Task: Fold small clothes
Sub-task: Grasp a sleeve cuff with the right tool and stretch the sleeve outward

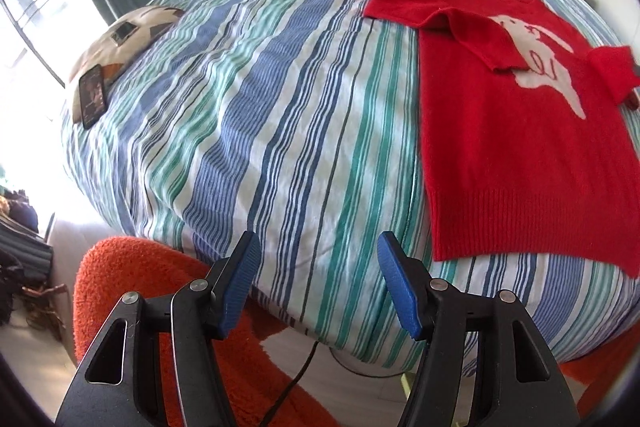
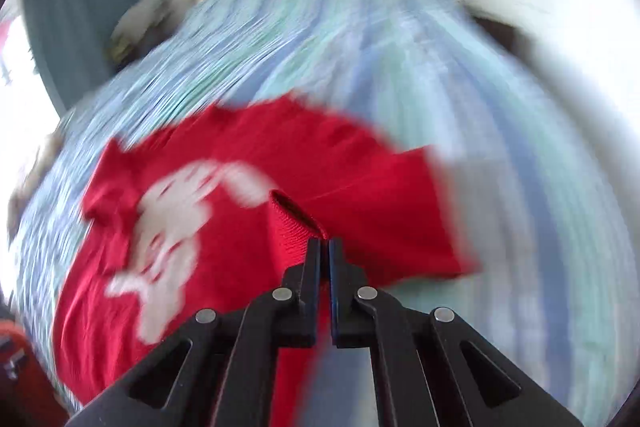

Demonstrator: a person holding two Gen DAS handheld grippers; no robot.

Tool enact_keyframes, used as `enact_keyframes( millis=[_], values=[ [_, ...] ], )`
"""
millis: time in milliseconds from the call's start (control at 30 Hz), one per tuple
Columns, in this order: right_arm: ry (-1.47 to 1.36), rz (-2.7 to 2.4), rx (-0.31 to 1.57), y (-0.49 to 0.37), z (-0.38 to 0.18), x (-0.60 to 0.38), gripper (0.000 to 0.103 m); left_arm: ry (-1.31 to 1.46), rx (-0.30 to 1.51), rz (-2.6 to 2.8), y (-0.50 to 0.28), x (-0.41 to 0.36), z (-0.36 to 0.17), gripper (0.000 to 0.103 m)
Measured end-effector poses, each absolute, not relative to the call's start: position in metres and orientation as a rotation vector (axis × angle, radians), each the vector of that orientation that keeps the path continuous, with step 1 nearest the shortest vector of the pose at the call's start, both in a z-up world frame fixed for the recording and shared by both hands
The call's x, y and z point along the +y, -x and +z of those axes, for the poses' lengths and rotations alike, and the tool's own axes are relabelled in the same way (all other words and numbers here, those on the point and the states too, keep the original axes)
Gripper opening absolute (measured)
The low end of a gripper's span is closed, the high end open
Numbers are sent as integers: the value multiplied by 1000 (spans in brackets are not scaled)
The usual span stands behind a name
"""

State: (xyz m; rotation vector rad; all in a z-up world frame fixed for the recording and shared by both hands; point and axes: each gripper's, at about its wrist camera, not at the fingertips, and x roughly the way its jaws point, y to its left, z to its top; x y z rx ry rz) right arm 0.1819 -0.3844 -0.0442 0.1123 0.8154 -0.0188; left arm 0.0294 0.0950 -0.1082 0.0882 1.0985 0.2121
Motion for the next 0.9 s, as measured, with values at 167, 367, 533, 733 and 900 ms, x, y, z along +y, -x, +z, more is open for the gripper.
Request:
enact_keyframes(
  millis=[167, 367, 533, 733, 900],
  values=[
    [-246, -397, 768, -122, -7, -557, 3, -44, 1122, 184, -32, 92, -113, 64],
    [-387, -502, 821, -84, -30, -625, 3, -89, 1129, 164, -28, 76, -113, 64],
    [-475, -557, 847, -77, -56, -637, 3, -104, 1121, 173, -25, 75, -111, 64],
    [-585, -627, 980, -66, -114, -645, 2, -100, 1129, 191, -22, 81, -115, 64],
    [-495, -635, 1008, -70, -120, -637, 2, -120, 1124, 192, -22, 78, -116, 64]
  ],
)
